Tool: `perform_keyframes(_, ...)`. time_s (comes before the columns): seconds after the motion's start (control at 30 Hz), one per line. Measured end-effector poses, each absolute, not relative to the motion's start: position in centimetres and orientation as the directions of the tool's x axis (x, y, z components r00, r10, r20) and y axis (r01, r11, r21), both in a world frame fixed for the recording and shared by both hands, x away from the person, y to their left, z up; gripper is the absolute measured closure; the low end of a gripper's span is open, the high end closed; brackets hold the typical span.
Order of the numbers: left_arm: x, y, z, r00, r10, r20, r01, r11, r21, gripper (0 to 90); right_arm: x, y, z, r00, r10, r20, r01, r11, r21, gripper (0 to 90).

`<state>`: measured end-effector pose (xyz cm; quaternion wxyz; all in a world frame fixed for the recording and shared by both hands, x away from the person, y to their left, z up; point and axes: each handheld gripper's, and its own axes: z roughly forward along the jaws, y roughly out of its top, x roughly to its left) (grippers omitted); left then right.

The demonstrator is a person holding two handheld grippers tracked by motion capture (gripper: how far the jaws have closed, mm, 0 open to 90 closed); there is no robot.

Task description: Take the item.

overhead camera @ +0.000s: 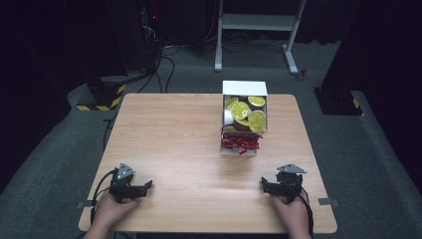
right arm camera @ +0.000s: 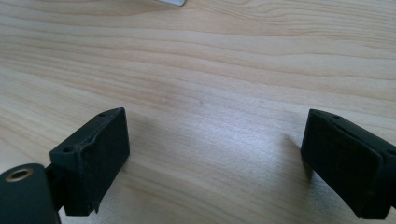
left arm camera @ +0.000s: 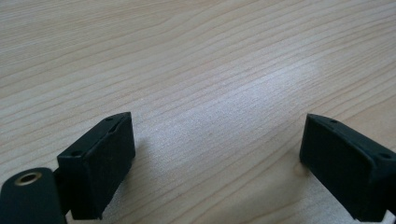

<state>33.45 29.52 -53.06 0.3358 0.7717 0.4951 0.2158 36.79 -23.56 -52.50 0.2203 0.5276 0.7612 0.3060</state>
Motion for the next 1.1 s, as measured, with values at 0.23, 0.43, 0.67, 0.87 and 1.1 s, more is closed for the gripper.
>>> perform_keyframes(0.23,33.3,29.2,-53.0,0.391,0.92,0.001,0.626,-0.266,0.733,11.6,36.6,-23.3,-52.5,-0.356,0.934,-0.003,0.671,0.258,0.695,7.7)
perform_keyframes(0.43,33.3,29.2,-53.0,0.39,0.921,0.0,0.626,-0.265,0.733,11.6,36.8,-23.5,-52.5,-0.356,0.934,-0.012,0.667,0.263,0.697,7.7)
perform_keyframes(0.67,33.2,28.9,-53.0,0.365,0.931,0.007,0.634,-0.254,0.73,11.0,36.8,-23.5,-52.5,-0.346,0.938,-0.009,0.672,0.255,0.695,7.7)
perform_keyframes(0.87,33.4,27.9,-52.9,0.282,0.959,0.03,0.636,-0.21,0.743,5.3,36.8,-23.5,-52.5,-0.346,0.938,-0.009,0.672,0.255,0.695,7.8)
perform_keyframes(1.1,33.4,27.2,-52.5,0.312,0.949,0.051,0.644,-0.25,0.723,1.2,36.6,-23.4,-52.5,-0.34,0.941,-0.006,0.672,0.247,0.698,7.9)
